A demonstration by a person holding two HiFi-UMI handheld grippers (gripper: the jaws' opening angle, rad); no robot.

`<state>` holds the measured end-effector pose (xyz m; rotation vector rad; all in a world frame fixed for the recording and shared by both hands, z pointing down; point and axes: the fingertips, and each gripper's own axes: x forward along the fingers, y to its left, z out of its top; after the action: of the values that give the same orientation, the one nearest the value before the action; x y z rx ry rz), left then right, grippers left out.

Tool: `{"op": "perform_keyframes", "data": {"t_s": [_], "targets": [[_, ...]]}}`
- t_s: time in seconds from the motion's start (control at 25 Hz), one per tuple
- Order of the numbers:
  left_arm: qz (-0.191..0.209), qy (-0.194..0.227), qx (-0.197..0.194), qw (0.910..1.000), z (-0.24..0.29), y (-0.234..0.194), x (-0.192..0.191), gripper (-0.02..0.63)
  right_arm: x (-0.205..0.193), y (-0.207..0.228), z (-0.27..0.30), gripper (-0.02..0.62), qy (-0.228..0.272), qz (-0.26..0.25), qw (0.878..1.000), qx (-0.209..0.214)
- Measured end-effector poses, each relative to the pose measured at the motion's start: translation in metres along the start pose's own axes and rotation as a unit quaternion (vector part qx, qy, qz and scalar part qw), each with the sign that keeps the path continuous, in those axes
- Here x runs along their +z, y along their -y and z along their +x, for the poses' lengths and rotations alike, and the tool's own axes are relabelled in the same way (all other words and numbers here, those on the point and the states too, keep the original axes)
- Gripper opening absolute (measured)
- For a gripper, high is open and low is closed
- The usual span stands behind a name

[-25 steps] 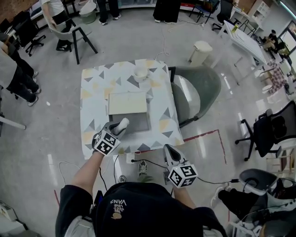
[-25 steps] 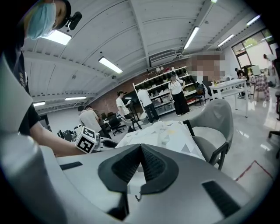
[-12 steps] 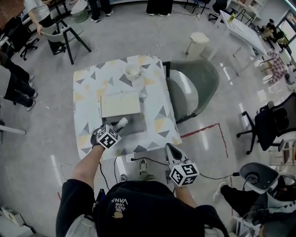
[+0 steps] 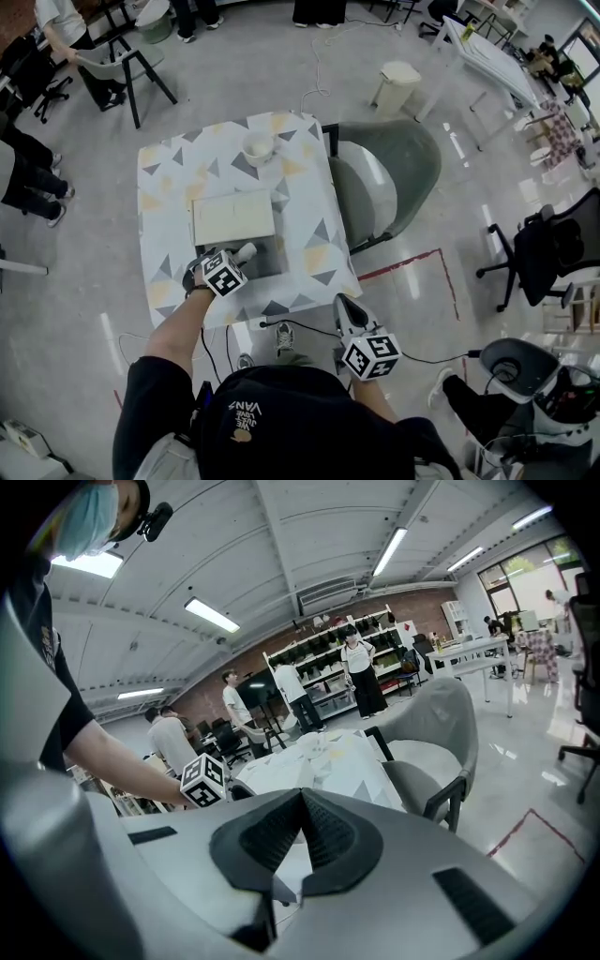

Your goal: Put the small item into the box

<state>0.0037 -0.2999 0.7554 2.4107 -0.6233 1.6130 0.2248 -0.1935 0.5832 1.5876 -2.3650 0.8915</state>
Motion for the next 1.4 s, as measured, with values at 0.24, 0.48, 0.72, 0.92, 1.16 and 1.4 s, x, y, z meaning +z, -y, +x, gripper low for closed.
{"op": "perform_keyframes", "data": {"t_s": [0.24,0.48,0.72,0.92,1.16,1.4], "targets": [[0.018,-0.040,-0.010,0.9990,0.017,-0.001,-0.001,0.149,0.004,0.019,0.005,0.000,-0.003,0.001,1.000,-0.007],[0.016,-0.072,-0.018,0.9971,0.032,-0.004,-0.008,0.149,0.004,0.030,0.013,0.000,-0.008,0.001,1.000,-0.010],[0.022,-0.088,-0.027,0.9955,0.040,-0.004,-0.011,0.149,0.003,0.030,0.024,0.000,-0.014,0.002,1.000,-0.005],[0.013,-0.099,-0.032,0.9944,0.044,-0.003,-0.017,0.149,0.005,0.028,0.030,0.000,-0.016,-0.001,1.000,0.000],[0.006,-0.104,-0.033,0.9940,0.047,-0.001,-0.022,0.149,0.005,0.029,0.028,0.000,-0.016,-0.003,1.000,0.000],[-0.001,-0.107,-0.032,0.9938,0.046,-0.002,-0.023,0.156,0.002,0.031,0.022,0.000,-0.020,-0.002,1.000,-0.005]]}}
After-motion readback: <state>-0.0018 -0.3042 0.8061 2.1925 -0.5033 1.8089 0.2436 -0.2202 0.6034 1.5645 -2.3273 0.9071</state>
